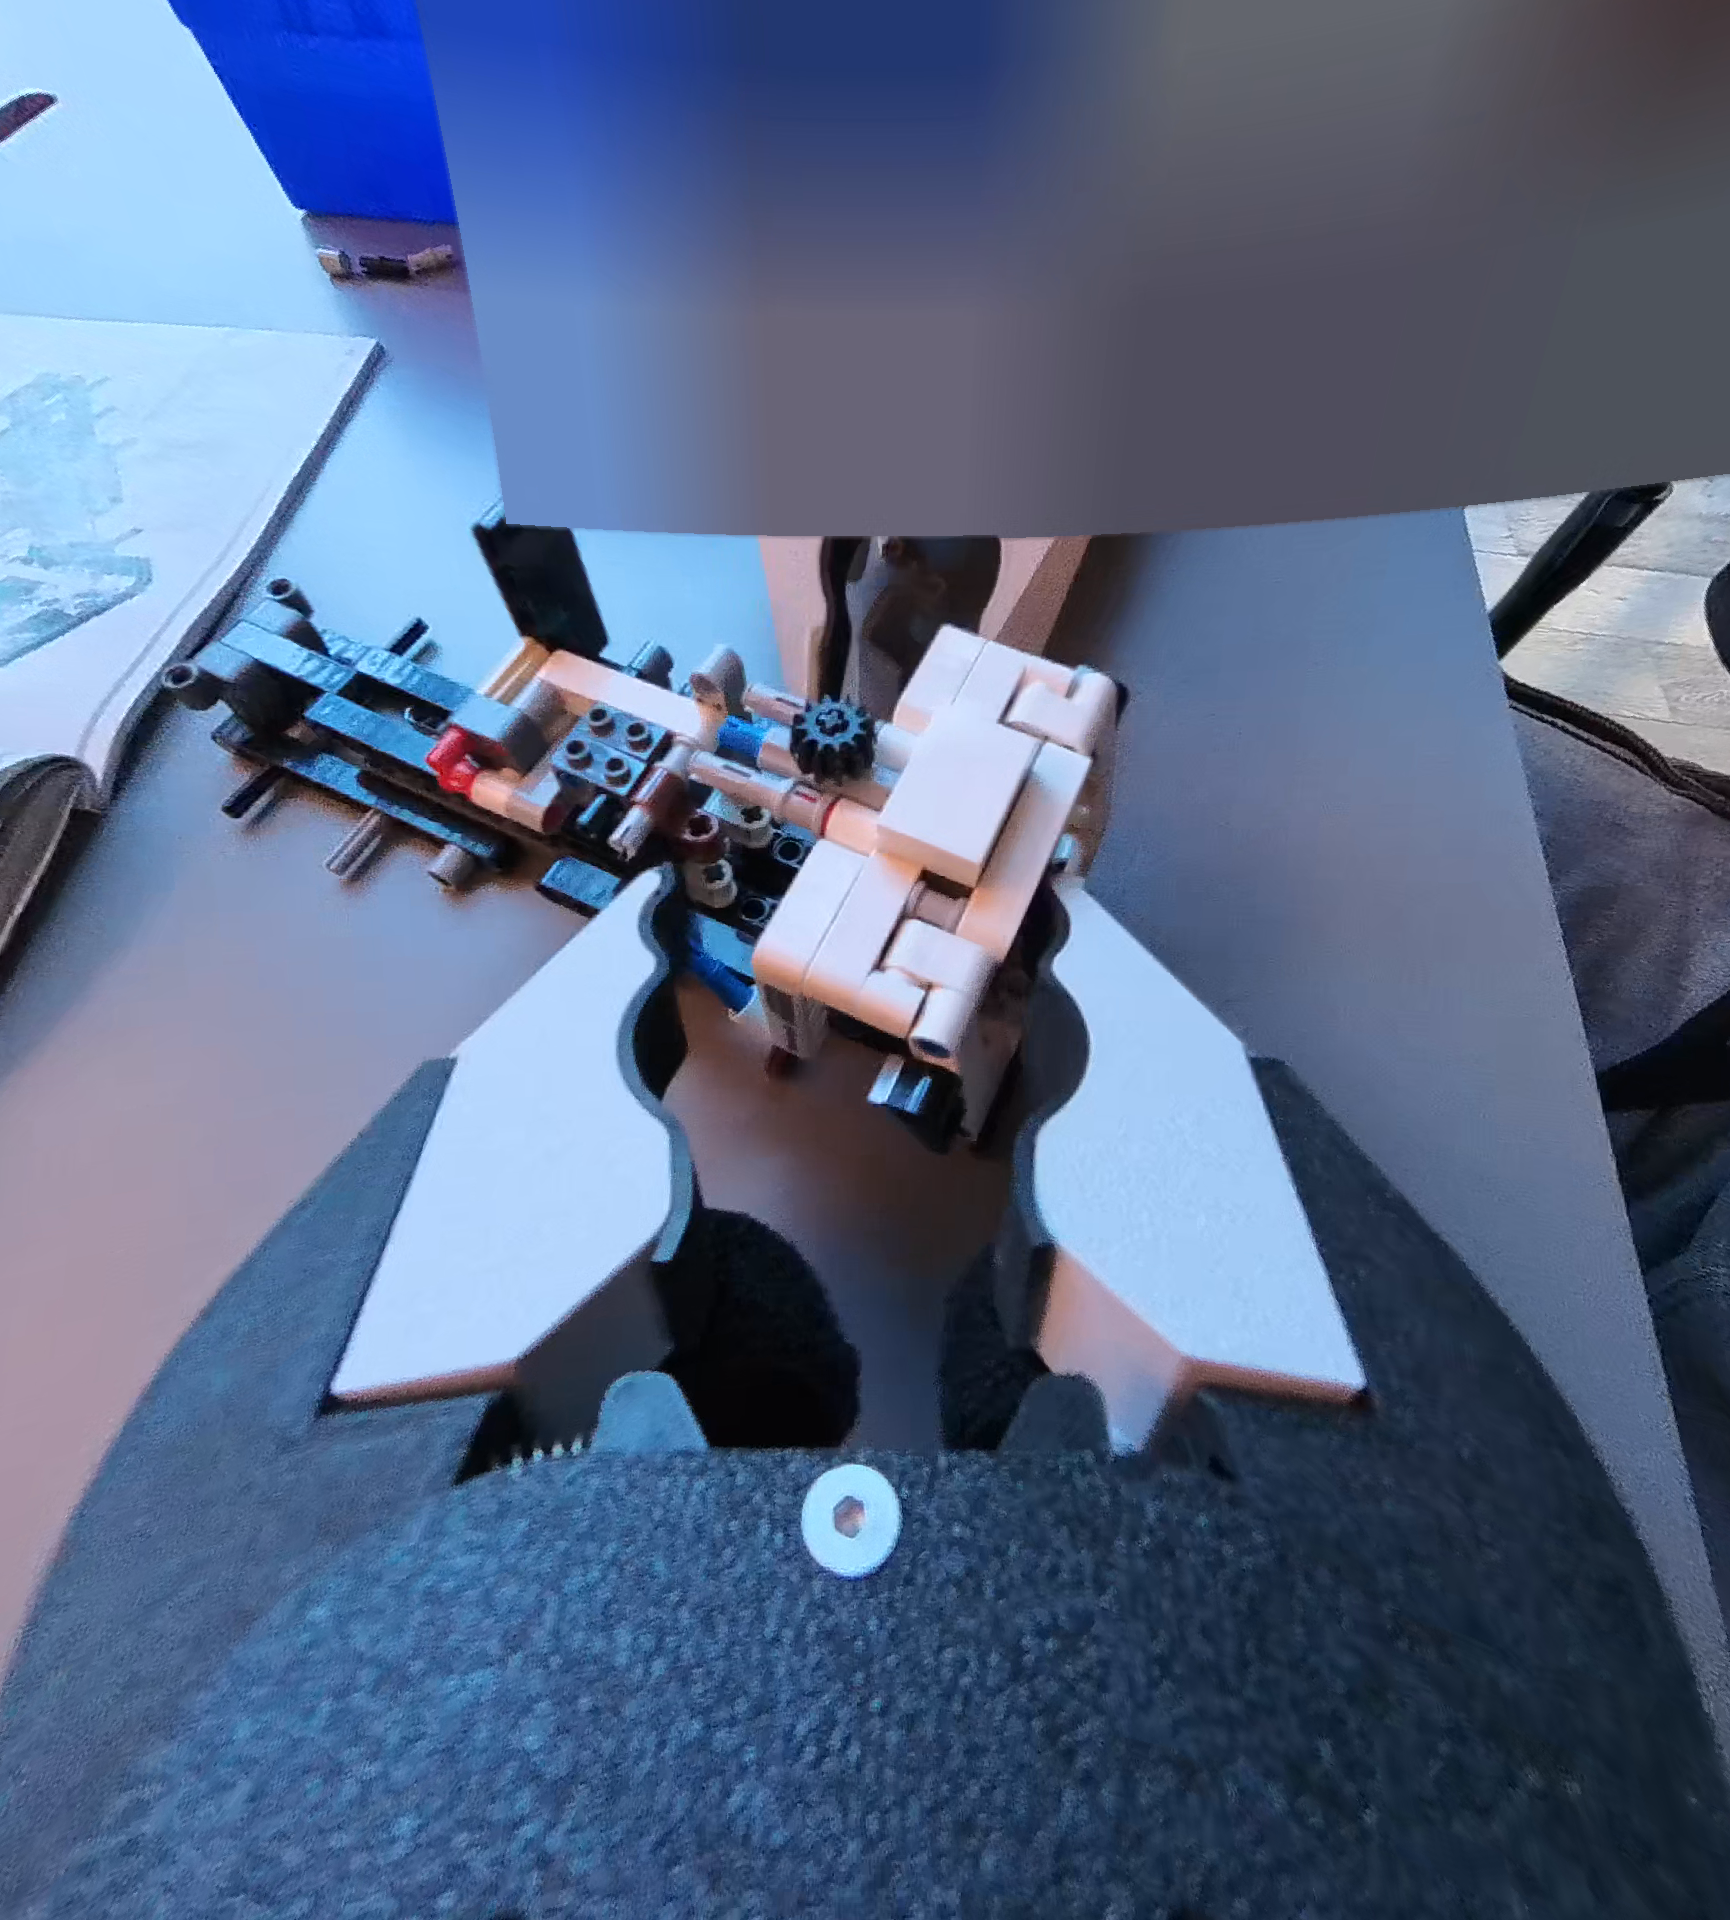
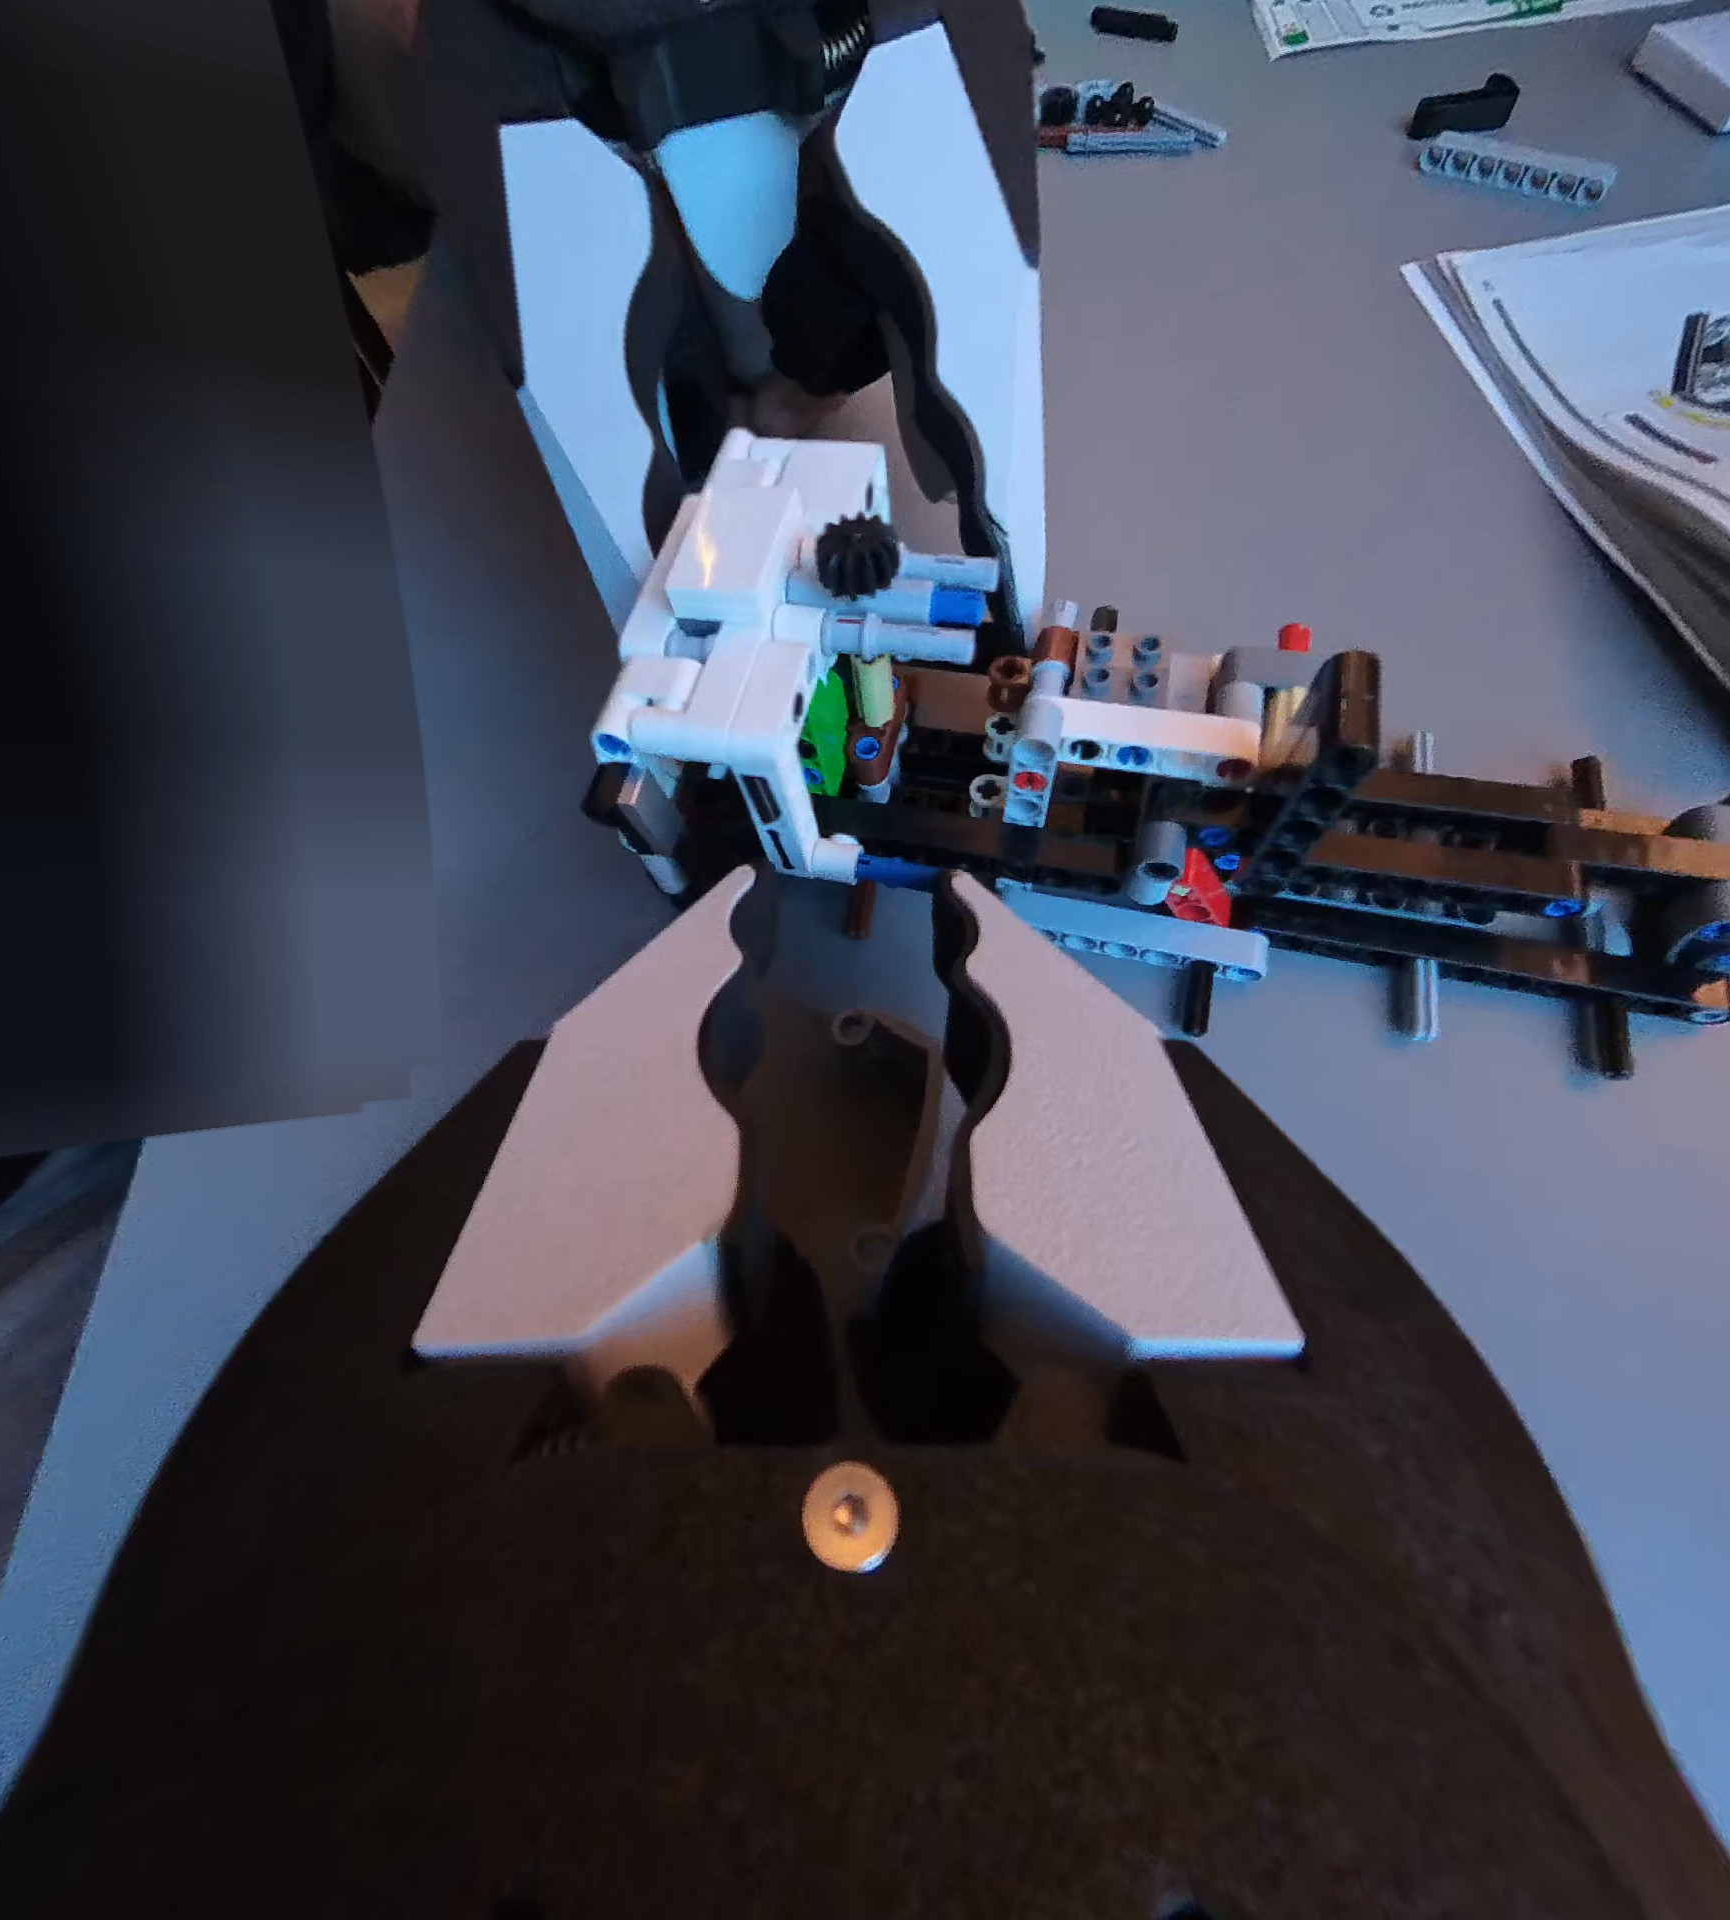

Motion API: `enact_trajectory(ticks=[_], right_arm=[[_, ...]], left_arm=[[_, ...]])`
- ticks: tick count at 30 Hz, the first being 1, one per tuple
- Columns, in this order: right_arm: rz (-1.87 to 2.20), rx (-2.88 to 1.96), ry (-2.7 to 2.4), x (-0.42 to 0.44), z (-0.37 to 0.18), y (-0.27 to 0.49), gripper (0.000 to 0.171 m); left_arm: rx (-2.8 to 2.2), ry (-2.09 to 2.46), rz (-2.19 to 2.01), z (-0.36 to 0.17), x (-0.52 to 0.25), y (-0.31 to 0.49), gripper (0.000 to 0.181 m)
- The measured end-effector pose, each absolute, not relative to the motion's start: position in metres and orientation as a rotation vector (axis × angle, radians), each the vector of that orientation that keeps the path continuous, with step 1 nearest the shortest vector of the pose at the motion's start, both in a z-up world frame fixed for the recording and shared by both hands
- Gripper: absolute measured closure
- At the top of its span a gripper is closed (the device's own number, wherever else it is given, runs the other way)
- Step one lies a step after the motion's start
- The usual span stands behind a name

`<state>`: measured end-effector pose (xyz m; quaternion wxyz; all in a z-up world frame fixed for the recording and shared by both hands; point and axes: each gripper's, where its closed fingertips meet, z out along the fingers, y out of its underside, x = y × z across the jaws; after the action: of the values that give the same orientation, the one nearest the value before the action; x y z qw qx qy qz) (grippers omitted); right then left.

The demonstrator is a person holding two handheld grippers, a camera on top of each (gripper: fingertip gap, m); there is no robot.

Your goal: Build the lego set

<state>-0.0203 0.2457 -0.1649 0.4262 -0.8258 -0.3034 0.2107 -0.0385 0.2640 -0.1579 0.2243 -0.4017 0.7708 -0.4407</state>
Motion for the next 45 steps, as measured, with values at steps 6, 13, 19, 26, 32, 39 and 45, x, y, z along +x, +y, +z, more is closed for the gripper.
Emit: enact_trajectory(ticks=[6,13,19,26,32,39,45], right_arm=[[0.524,-2.073,-0.738,-0.02,-0.164,0.247,0.143],[0.49,-2.059,-0.765,-0.019,-0.164,0.247,0.143],[0.57,-2.097,-0.706,-0.013,-0.163,0.245,0.142],[0.48,-2.032,-0.711,-0.013,-0.154,0.249,0.139],[0.537,-2.045,-0.673,-0.016,-0.155,0.248,0.139],[0.621,-2.058,-0.623,-0.018,-0.158,0.249,0.14],[0.689,-2.056,-0.605,-0.023,-0.156,0.247,0.14]], left_arm=[[-1.095,2.142,-1.222,-0.158,-0.04,0.26,0.134],[-1.104,2.146,-1.235,-0.158,-0.042,0.257,0.134],[-1.119,2.145,-1.246,-0.158,-0.041,0.258,0.133],[-1.044,2.128,-1.419,-0.139,-0.049,0.257,0.131],[-0.945,2.148,-1.325,-0.139,-0.051,0.258,0.142],[-0.926,2.215,-1.348,-0.139,-0.062,0.263,0.143],[-0.973,2.267,-1.4,-0.15,-0.063,0.263,0.144]])
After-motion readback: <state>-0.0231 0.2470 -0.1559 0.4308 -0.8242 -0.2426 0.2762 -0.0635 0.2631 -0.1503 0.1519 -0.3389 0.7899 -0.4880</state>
